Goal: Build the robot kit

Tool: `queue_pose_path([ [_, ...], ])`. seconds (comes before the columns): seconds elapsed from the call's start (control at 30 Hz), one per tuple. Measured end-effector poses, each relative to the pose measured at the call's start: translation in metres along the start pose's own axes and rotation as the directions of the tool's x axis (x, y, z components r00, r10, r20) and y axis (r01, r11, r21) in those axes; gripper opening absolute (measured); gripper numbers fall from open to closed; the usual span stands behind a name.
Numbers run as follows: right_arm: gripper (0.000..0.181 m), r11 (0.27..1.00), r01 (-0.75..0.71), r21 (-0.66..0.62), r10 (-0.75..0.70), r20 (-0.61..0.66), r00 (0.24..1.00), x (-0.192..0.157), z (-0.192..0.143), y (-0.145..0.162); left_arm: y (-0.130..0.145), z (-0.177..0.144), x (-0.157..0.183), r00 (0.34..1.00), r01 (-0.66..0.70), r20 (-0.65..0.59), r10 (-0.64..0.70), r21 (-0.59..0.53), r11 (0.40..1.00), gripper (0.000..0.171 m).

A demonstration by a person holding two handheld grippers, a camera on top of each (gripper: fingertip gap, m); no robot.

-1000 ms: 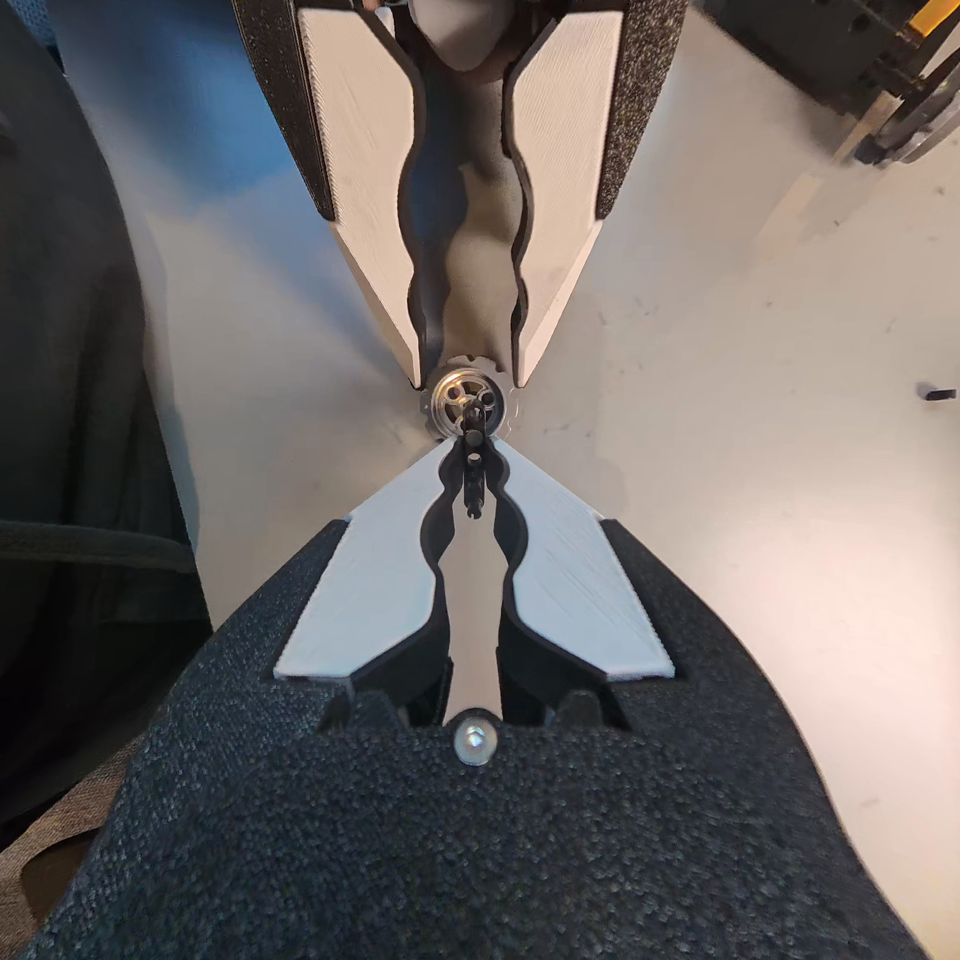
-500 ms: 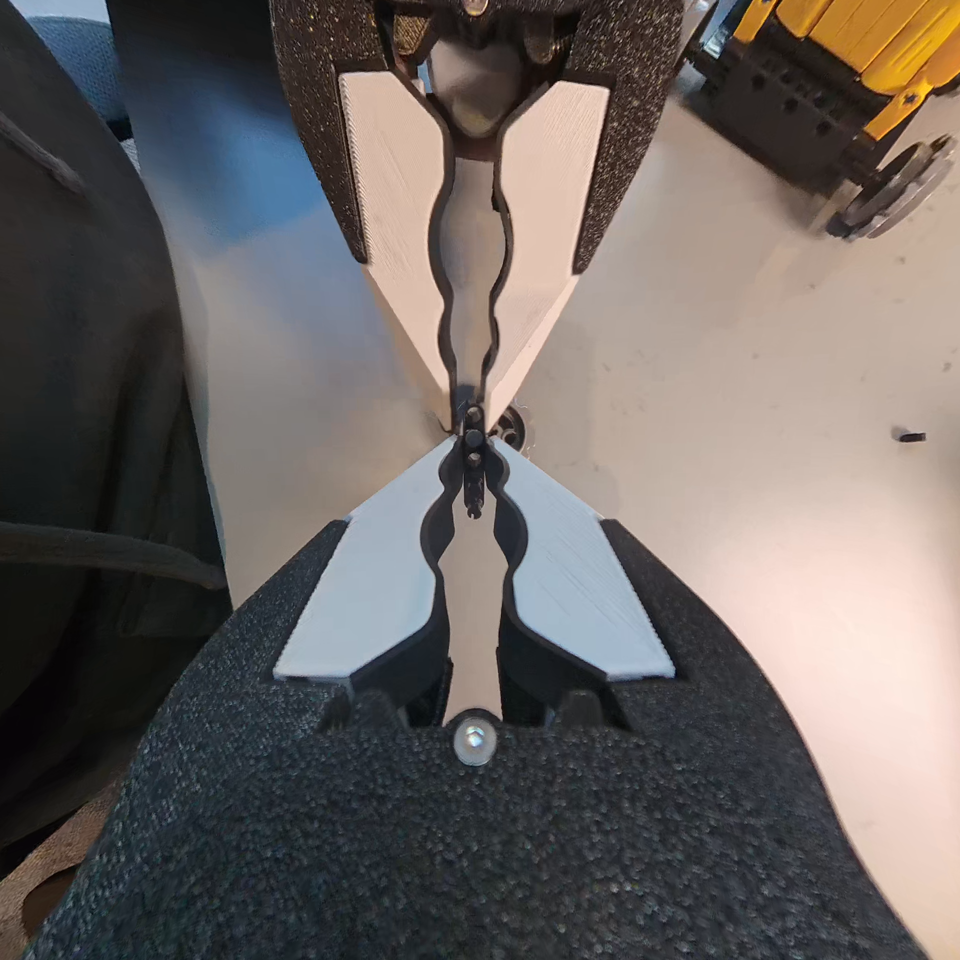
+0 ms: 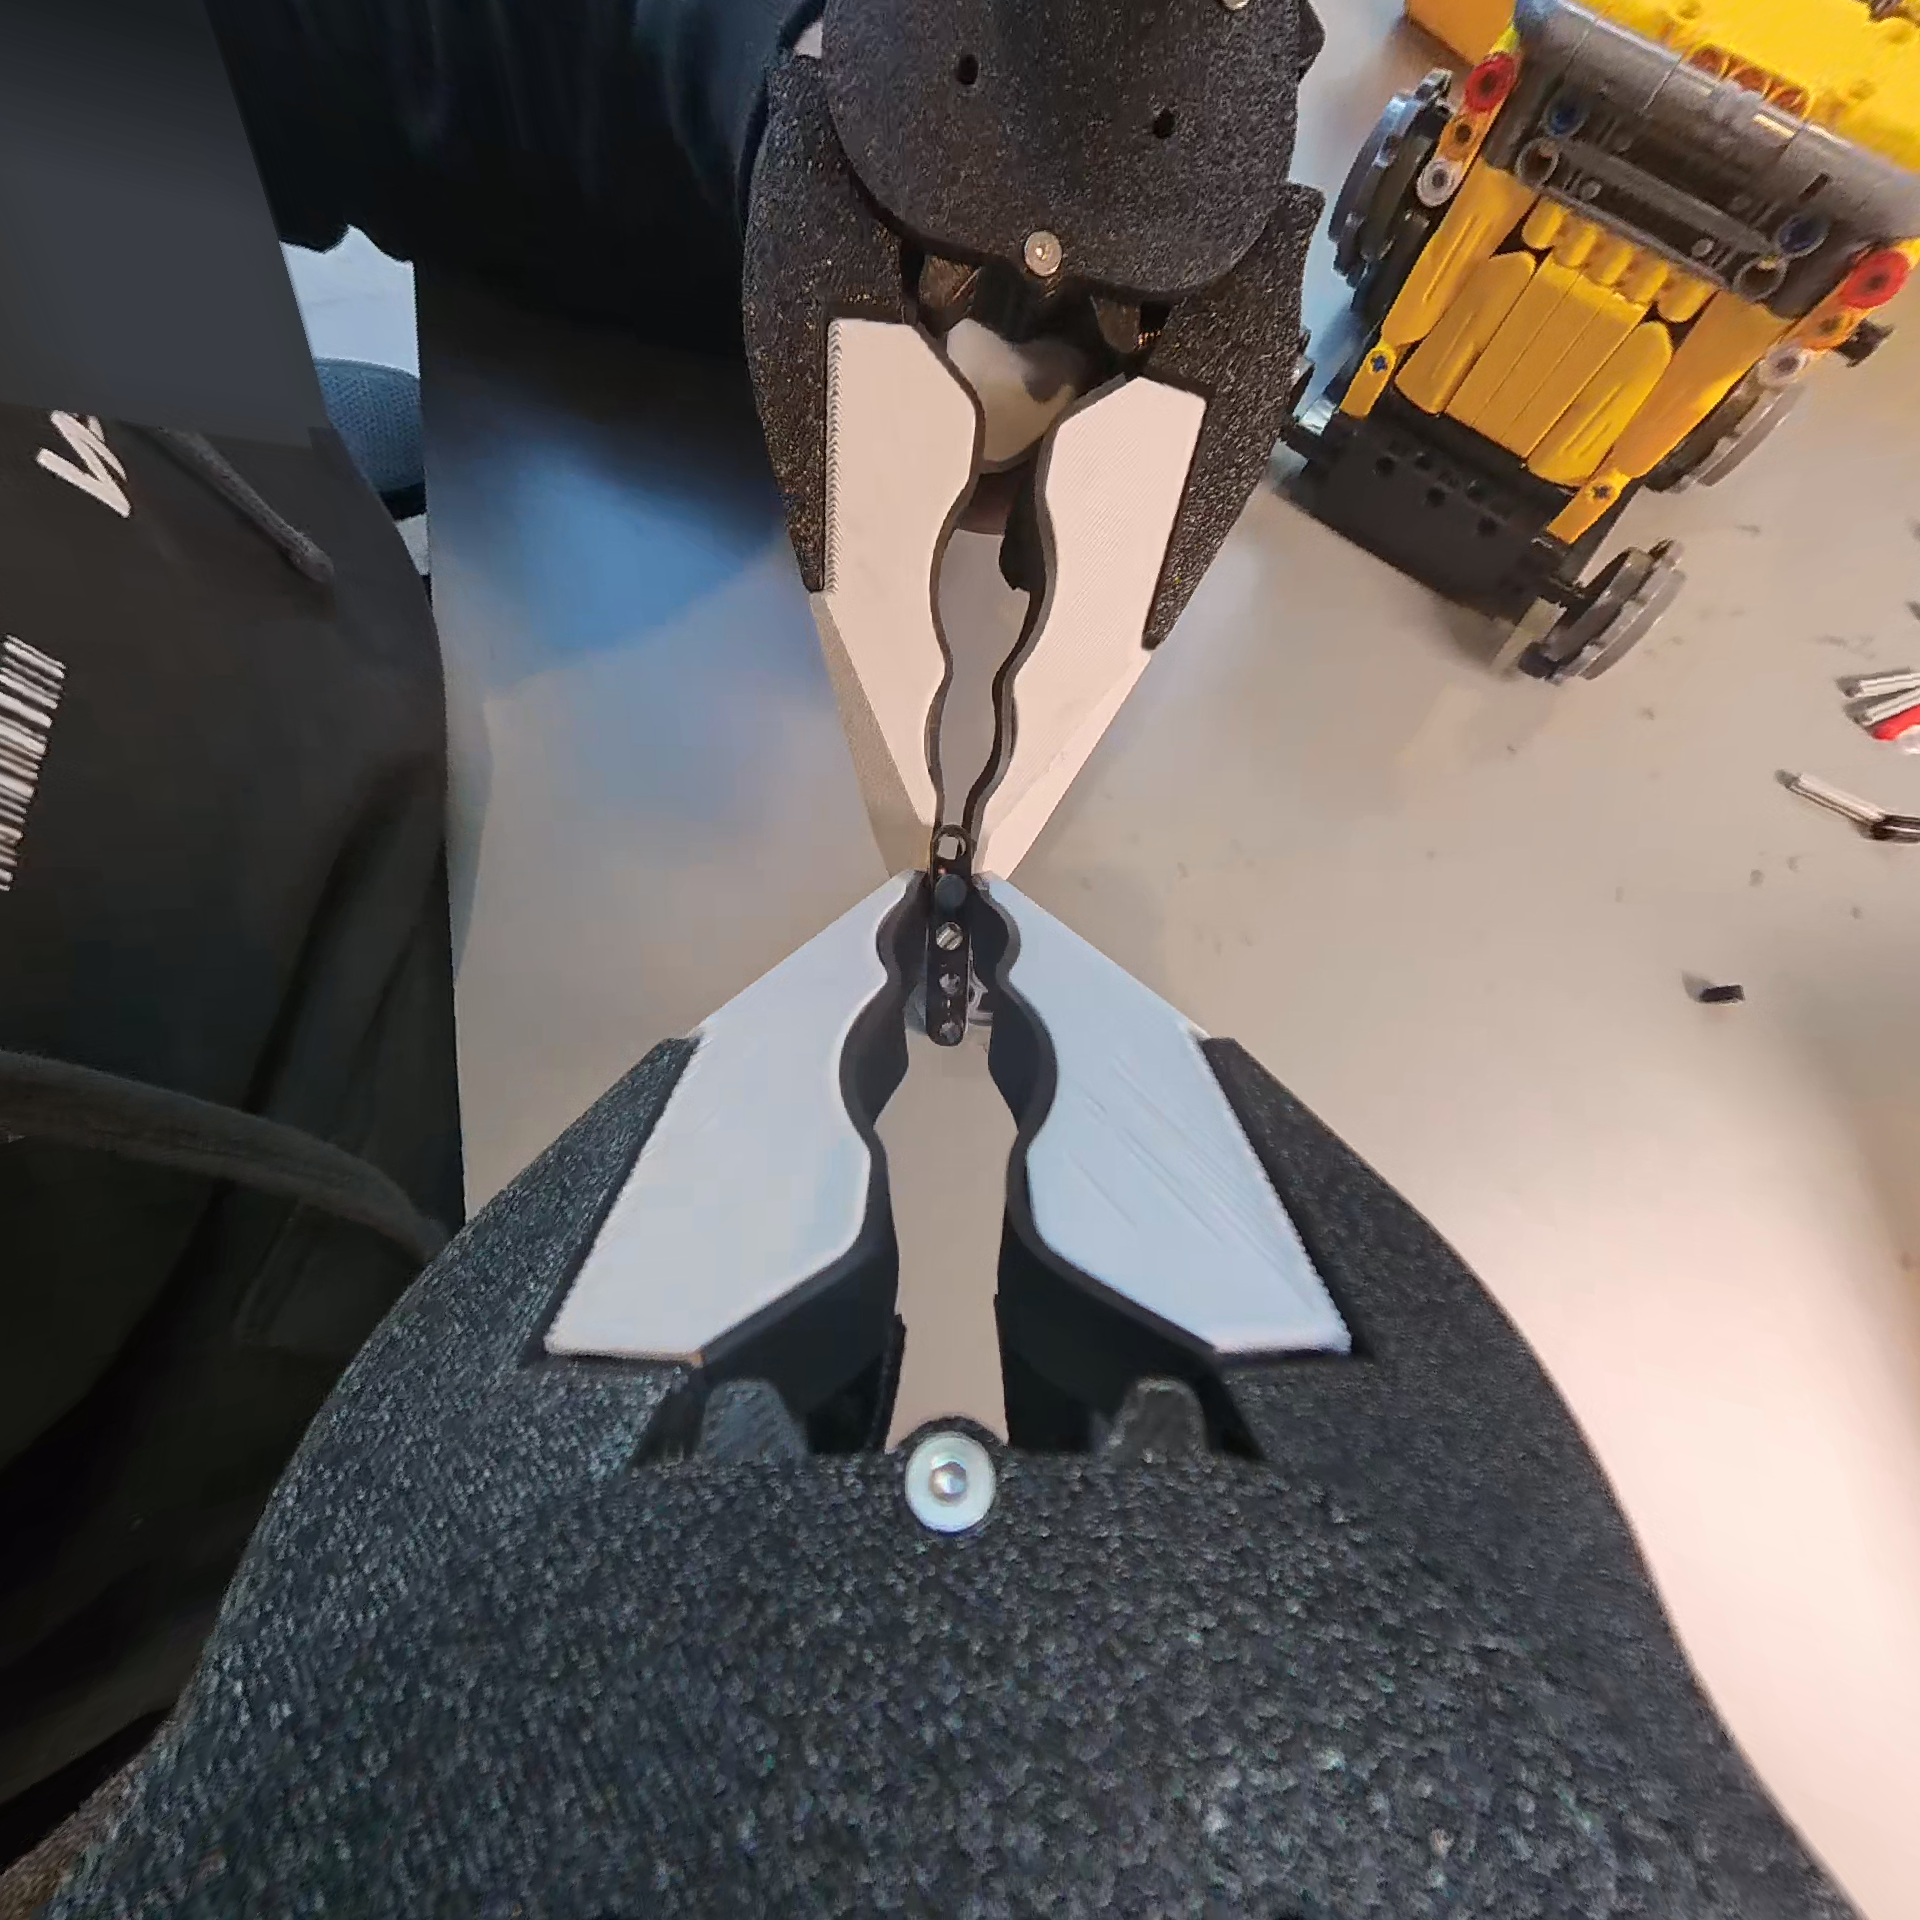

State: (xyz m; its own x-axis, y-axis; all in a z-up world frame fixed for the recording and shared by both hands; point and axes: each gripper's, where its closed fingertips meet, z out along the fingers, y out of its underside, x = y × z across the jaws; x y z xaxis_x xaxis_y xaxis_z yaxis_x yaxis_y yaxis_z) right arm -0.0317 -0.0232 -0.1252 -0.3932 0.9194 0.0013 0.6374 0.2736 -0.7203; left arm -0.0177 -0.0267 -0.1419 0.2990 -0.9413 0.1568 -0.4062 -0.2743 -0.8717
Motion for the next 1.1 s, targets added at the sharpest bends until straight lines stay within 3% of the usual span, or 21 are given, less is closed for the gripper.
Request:
queue_pose_path([
  [0.1,0.007,0.998,-0.058,0.000,0.058,-0.001,0.998,0.004,0.000,0.004,0.003,-0.003,-0.006,0.999,-0.010,0.031,0.011,-0.017,1.000,0.002],
  [0.17,0.007,0.996,-0.086,-0.031,0.085,-0.024,0.996,0.009,0.000,0.014,0.013,-0.004,-0.015,0.995,-0.044,0.084,0.050,-0.072,0.996,0.028],
  [0.3,0.007,0.985,-0.148,-0.084,0.147,-0.022,0.989,0.007,0.009,0.030,0.032,0.005,-0.021,0.992,-0.055,0.102,0.074,-0.175,0.983,0.057],
  [0.47,0.007,0.980,-0.159,-0.122,0.155,-0.044,0.987,0.012,0.015,0.038,0.044,0.012,-0.013,0.996,-0.057,0.060,0.073,-0.239,0.969,0.051],
  [0.77,0.007,0.984,-0.126,-0.127,0.124,-0.023,0.992,0.008,0.015,0.031,0.050,0.001,0.002,0.999,-0.024,-0.039,0.014,-0.257,0.966,0.032],
  [0.97,0.007,0.984,-0.105,-0.142,0.106,-0.006,0.994,0.002,0.017,0.031,0.041,0.011,-0.011,0.996,-0.060,0.050,0.072,-0.217,0.974,0.053],
  [1.1,0.007,0.982,-0.100,-0.162,0.100,-0.007,0.995,0.002,0.019,0.033,0.041,0.019,-0.012,0.992,-0.086,0.068,0.104,-0.228,0.970,0.051],
])
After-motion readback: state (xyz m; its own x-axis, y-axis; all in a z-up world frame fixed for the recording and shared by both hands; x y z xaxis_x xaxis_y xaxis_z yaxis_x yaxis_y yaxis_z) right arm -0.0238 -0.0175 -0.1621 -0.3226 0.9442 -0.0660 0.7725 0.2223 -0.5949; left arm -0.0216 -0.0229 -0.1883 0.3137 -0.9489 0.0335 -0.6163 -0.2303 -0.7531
